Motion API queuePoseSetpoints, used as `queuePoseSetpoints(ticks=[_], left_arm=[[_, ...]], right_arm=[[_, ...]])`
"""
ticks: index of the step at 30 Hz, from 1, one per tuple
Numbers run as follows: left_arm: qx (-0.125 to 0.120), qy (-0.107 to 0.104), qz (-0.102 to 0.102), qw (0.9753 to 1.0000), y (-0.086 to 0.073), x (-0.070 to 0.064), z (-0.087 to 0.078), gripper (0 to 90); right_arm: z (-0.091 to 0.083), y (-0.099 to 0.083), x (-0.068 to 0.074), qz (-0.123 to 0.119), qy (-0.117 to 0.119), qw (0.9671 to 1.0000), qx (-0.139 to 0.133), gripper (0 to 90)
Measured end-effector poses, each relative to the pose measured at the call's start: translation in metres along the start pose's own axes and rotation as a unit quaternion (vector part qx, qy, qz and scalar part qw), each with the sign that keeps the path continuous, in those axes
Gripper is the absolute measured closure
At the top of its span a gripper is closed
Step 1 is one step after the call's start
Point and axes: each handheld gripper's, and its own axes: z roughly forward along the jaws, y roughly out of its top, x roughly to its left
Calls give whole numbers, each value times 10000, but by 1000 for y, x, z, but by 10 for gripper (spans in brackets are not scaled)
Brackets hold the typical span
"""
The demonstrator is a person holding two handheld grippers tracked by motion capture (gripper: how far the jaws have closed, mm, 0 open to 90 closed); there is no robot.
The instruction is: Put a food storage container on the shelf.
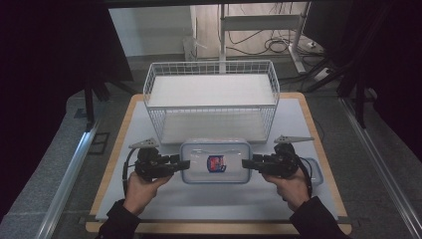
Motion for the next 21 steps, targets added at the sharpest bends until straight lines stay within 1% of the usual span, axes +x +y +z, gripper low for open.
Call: queuePoseSetpoints(ticks=[3, 4, 5, 9, 13, 19, 21], left_arm=[[-42, 21, 35, 10000, 8, -1, -3, 529], [-42, 21, 35, 10000, 8, -1, -3, 529], [-52, 22, 47, 10000, 13, -2, -5, 529], [-70, 45, 88, 9999, 24, -3, -8, 529], [-146, 64, 144, 9998, 38, -5, -12, 529], [-202, 106, 234, 9995, 58, -8, -20, 530], [-210, 115, 260, 9994, 65, -8, -23, 530]], right_arm=[[-1, 10, 1, -39, 15, 10000, -70, 508], [-2, 13, 1, -37, 31, 10000, -82, 508], [-2, 16, 1, -35, 31, 9999, -99, 508], [-5, 27, 4, -109, 1, 9998, -157, 508], [-9, 41, 6, -175, -6, 9995, -245, 509], [-13, 61, 8, -239, 48, 9992, -313, 509], [-14, 66, 9, -224, 77, 9991, -341, 509]])
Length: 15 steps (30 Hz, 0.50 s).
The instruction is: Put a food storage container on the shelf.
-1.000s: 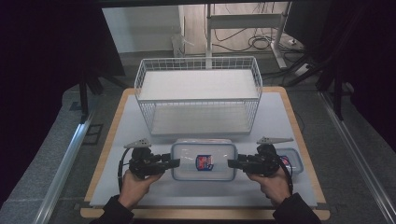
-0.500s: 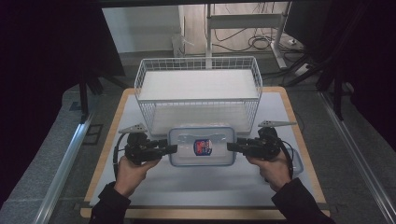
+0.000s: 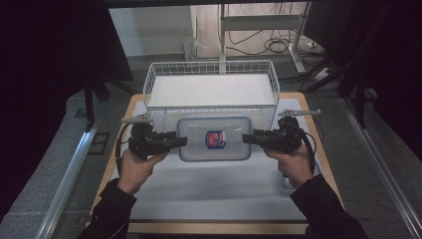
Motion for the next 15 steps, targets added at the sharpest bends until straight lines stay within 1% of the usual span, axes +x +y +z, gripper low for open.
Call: queuePoseSetpoints(ticks=[6, 7, 8, 9, 15], left_arm=[[-54, 18, 45, 10000, 20, 2, -7, 531], [-54, 18, 45, 10000, 20, 2, -7, 531], [-131, -13, 64, 9999, 25, 4, -9, 532], [-154, -41, 74, 9998, 28, 5, -9, 533], [-198, -85, 63, 9997, 43, 13, -9, 536]], right_arm=[[1, 18, 2, -7, 26, 10000, -96, 509], [1, 18, 2, -7, 26, 10000, -96, 509], [1, 25, 2, -17, 40, 9999, -128, 509], [1, 27, 2, -21, 46, 9999, -143, 510], [2, 41, 0, -38, 17, 9997, -240, 510]])
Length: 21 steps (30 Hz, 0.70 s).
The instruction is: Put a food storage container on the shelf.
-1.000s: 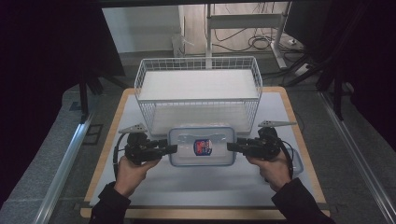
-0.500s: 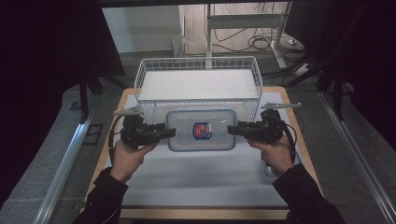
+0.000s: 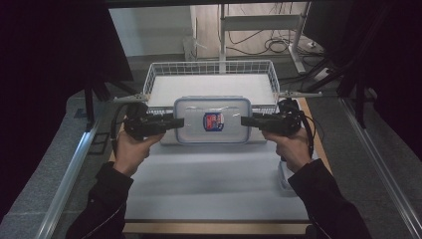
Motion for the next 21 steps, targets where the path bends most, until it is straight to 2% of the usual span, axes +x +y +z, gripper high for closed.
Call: queuePoseSetpoints(ticks=[2, 10, 21], left_arm=[[-8, -1, 12, 10000, 2, 1, 0, 536], [-78, -13, -43, 10000, 29, 13, -1, 537], [-147, -42, -103, 9998, 53, 27, -1, 537]], right_arm=[[1, 3, -1, 1, -1, 10000, -37, 510], [6, 29, -5, 57, 1, 9998, -180, 511], [14, 53, -12, 114, -5, 9997, -216, 511]])
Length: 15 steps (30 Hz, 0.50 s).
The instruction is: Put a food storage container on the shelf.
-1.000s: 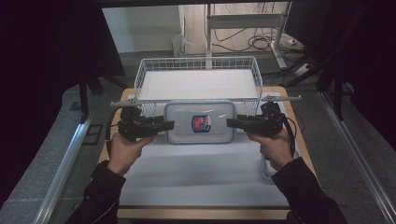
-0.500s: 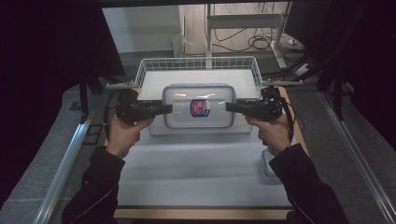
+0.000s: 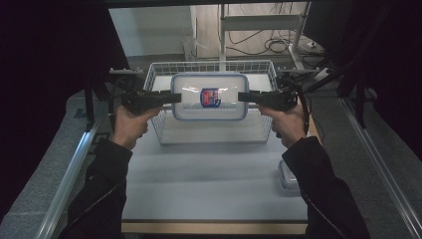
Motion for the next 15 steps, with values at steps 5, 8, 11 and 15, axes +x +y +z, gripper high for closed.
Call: queuePoseSetpoints(ticks=[5, 8, 11, 15], left_arm=[[-35, -11, -15, 10000, 13, 6, 2, 538], [-40, 0, -32, 10000, 16, 9, 3, 537], [-79, 29, -83, 9999, 22, 12, 4, 537], [-78, 55, -164, 9998, 26, 15, 6, 537]], right_arm=[[3, 14, -3, -1, -16, 10000, -54, 511], [5, 21, -6, 16, -21, 10000, -72, 511], [7, 27, -8, 31, -15, 10000, -42, 511], [11, 33, -13, 67, 4, 10000, -7, 510]])
